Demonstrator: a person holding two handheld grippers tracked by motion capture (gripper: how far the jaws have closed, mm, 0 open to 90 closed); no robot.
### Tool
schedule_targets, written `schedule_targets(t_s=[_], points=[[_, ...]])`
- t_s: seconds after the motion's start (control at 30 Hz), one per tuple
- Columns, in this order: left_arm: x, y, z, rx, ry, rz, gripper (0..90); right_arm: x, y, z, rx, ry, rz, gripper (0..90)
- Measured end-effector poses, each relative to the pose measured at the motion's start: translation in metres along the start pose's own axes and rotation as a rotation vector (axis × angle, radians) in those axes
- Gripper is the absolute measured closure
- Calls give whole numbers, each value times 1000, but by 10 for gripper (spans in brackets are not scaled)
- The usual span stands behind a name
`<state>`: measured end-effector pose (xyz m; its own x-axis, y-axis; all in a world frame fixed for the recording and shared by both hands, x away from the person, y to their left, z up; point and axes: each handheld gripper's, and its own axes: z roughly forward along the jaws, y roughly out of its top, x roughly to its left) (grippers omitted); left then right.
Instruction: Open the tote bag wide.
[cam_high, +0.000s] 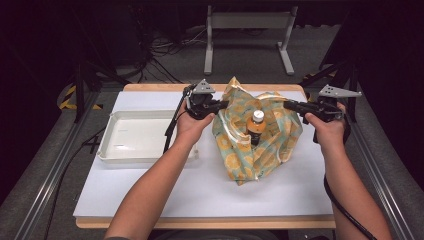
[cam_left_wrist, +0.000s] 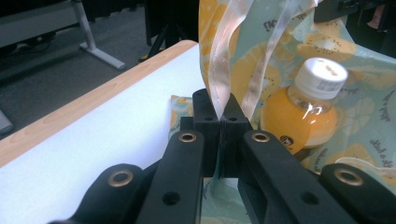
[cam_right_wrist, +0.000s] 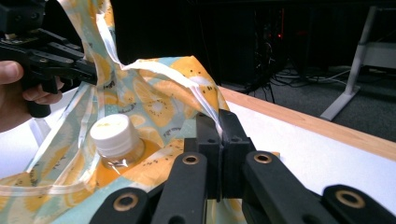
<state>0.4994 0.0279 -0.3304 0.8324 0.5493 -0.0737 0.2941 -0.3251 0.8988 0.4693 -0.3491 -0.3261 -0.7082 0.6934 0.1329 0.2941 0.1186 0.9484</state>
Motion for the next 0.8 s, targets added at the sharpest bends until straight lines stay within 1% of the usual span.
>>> schedule_targets(t_s=[0.03, 0.13, 0.17, 0.2, 0.23, 0.27, 0.3, 0.37, 0.4, 0.43, 0.47, 0.53, 0.57, 0.6, 0.63, 0.8], points=[[1, -1, 1, 7, -1, 7, 889, -1, -1, 1, 4, -3, 7, 888], [2, -6, 5, 14, -1, -10, 889, -5, -7, 4, 17, -10, 17, 889], [3, -7, 6, 20, 3, -2, 888, -5, -9, 5, 21, -12, 22, 889], [3, -9, 8, 26, 4, -10, 888, -7, -11, 6, 24, -14, 26, 889], [4, -10, 10, 36, 7, -12, 888, -8, -13, 7, 27, -16, 28, 889], [4, -10, 10, 36, 7, -12, 888, -8, -13, 7, 27, -16, 28, 889], [4, -12, 15, 45, 8, -22, 888, -10, -17, 9, 38, -24, 36, 889], [5, -13, 16, 52, 6, -21, 888, -11, -18, 10, 40, -26, 39, 889], [4, -15, 18, 54, 5, -30, 888, -11, -20, 11, 44, -29, 42, 889], [5, -16, 19, 60, 4, -23, 888, -12, -21, 11, 46, -30, 44, 889], [5, -16, 20, 62, 6, -26, 888, -13, -23, 12, 48, -30, 47, 889], [6, -19, 22, 74, -4, -31, 887, -14, -26, 12, 52, -28, 54, 889], [6, -21, 23, 76, -5, -41, 886, -14, -28, 12, 50, -27, 58, 889], [7, -22, 24, 86, -9, -37, 886, -15, -30, 13, 49, -24, 61, 889], [7, -24, 26, 91, -9, -44, 886, -15, -33, 13, 51, -22, 63, 888], [6, -32, 32, 123, -13, -43, 886, -17, -43, 15, 66, -25, 79, 889]])
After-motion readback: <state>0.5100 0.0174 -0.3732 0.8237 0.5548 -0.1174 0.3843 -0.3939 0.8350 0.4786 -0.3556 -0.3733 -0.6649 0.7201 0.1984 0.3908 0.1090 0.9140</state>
